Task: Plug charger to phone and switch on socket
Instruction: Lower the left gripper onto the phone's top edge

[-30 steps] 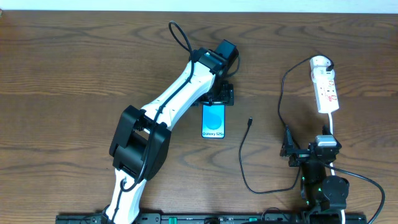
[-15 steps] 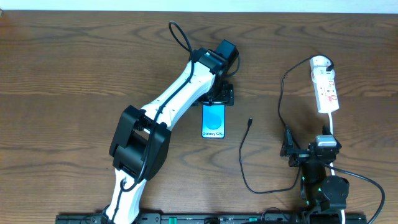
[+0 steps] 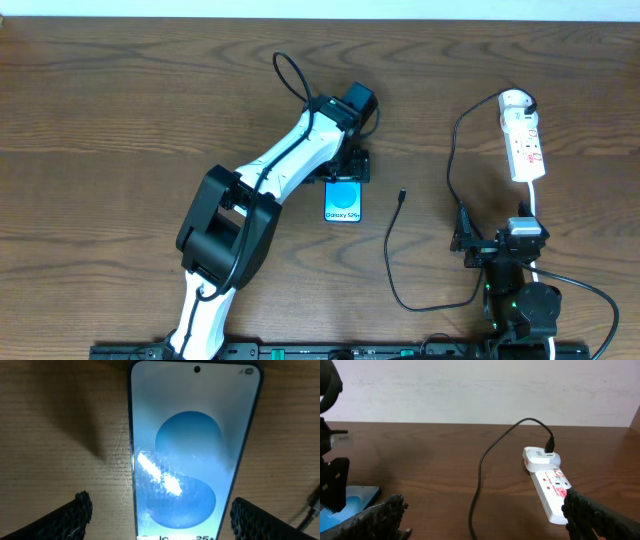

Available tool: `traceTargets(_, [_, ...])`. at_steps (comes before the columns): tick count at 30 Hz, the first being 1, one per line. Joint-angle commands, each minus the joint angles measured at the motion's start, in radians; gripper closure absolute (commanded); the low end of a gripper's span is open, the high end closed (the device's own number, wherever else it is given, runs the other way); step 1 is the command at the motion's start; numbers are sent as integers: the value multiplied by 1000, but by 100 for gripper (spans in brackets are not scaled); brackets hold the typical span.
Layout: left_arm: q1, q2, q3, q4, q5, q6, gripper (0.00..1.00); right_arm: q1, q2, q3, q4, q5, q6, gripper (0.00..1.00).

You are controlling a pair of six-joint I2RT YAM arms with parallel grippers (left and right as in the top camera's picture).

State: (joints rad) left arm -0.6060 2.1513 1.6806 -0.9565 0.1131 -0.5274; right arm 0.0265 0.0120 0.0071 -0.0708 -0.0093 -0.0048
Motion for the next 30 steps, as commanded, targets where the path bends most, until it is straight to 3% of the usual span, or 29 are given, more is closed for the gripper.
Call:
traceTargets(1, [2, 15, -15, 14, -9, -10, 10, 5, -6, -2, -5, 3, 11, 1])
traceTargets(30, [-10, 15, -36, 76, 10, -28, 10, 5, -6, -2, -5, 3, 11, 1])
